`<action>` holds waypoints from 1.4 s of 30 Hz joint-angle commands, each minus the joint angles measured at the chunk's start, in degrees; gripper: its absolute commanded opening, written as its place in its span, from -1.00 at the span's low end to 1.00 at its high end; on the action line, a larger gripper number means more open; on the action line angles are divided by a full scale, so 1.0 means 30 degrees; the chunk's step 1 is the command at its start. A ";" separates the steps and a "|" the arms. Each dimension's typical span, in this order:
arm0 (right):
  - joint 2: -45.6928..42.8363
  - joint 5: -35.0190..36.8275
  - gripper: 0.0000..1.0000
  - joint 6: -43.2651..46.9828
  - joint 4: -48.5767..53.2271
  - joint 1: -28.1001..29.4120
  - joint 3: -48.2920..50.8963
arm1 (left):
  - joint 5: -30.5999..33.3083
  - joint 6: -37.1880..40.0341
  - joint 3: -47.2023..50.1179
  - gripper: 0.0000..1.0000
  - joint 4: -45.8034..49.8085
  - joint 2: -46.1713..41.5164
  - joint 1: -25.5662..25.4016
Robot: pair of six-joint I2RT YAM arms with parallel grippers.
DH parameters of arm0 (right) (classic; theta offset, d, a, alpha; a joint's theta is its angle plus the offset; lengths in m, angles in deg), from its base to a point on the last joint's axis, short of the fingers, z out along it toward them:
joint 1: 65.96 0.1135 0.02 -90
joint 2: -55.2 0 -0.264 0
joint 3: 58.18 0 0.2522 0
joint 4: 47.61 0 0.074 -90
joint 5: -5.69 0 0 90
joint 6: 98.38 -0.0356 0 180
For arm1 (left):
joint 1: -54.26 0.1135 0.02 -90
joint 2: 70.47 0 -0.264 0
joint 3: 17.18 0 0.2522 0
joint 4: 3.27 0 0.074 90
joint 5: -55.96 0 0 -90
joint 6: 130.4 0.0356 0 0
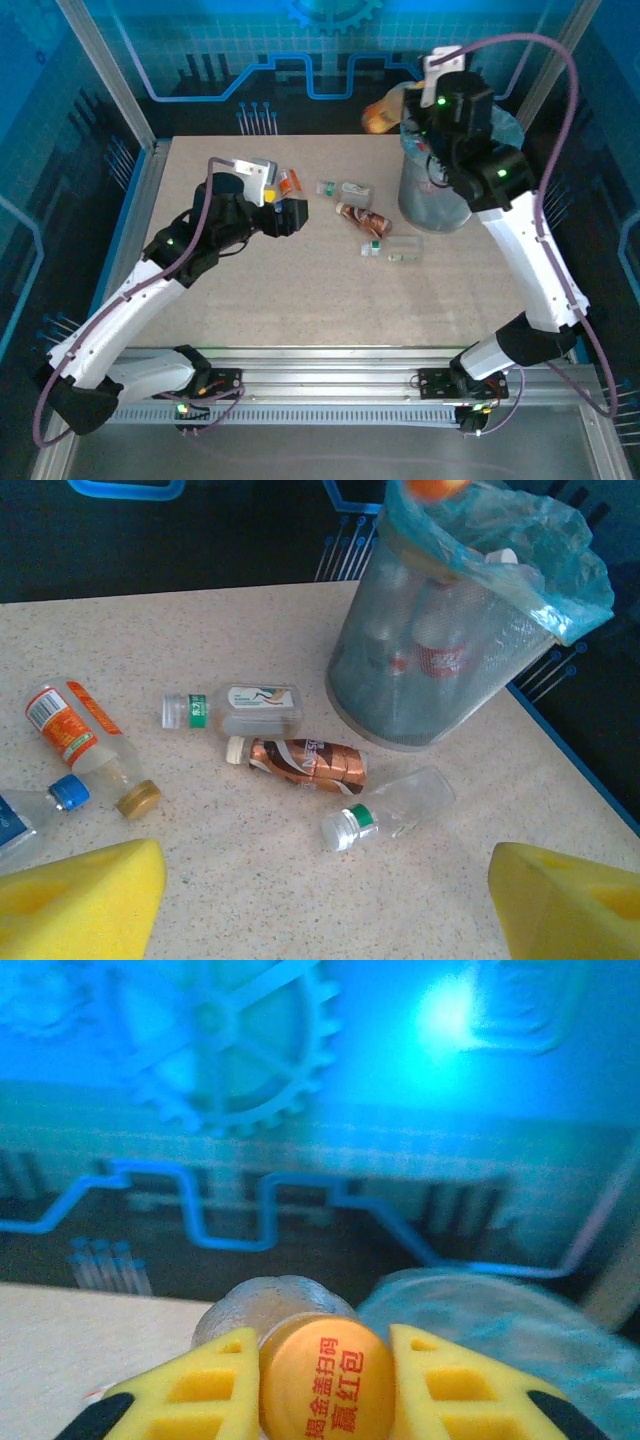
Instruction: Put the plastic bottles in the bin
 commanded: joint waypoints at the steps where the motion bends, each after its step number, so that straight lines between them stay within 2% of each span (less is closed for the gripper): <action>1: 0.0775 0.3659 -0.98 0.2627 0.1996 -0.1028 -0.1879 | 0.0464 0.0527 -0.0407 0.69 -0.0308 0.0297 -0.0345; 5: 0.1526 0.6660 -1.00 0.5143 0.1424 -0.1214 -0.2540 | 0.0463 0.0599 -0.0415 0.70 -0.0434 0.0501 -0.0459; 9: 0.2275 0.8150 -1.00 0.7501 0.0359 -0.1622 -0.2342 | 0.0491 0.0678 -0.0312 0.70 -0.0566 0.0575 -0.0481; 18: 0.3402 0.7665 -1.00 0.7096 0.0152 -0.2712 -0.1219 | 0.0812 0.0453 0.0406 0.70 -0.0823 0.0287 -0.0523; 23: 0.4037 0.7932 -1.00 0.7939 -0.1900 -0.2661 -0.0216 | 0.1005 0.0423 0.0591 0.71 -0.0746 0.0233 -0.0519; 25: 0.4525 0.7988 -0.93 0.8186 -0.2283 -0.2669 -0.0089 | 0.1091 0.0409 0.0641 0.71 -0.0778 0.0239 -0.0503; 26: 0.4820 0.8388 -0.99 0.8352 -0.2493 -0.2570 -0.0185 | 0.1130 0.0420 0.0697 0.71 -0.0796 0.0218 -0.0503; 29: 0.5227 0.8988 -0.99 0.9378 -0.3688 -0.2279 -0.0295 | 0.1298 0.0460 0.0794 0.71 -0.0816 0.0261 -0.0525; 34: 0.5144 0.8986 -1.00 0.8008 -0.3410 -0.1897 0.0019 | 0.1313 0.0390 0.1060 0.72 -0.1051 0.0271 -0.0503; 37: 0.5542 0.8495 -1.00 0.4869 -0.0280 -0.1874 -0.1212 | 0.1236 0.0409 0.1155 0.74 -0.1133 0.0276 -0.0523; 39: 0.5538 0.8773 -1.00 0.5839 -0.1332 -0.1661 -0.0723 | 0.1196 0.0495 0.1091 0.75 -0.1115 0.0334 -0.0531; 41: 0.5687 0.9534 -1.00 0.8072 -0.3635 -0.1454 0.0217 | 0.1167 0.0591 0.1090 0.75 -0.1131 0.0329 -0.0520; 42: 0.5923 0.9986 -0.93 0.9138 -0.4550 -0.1304 0.0367 | 0.1167 0.0646 0.1076 0.76 -0.1107 0.0326 -0.0523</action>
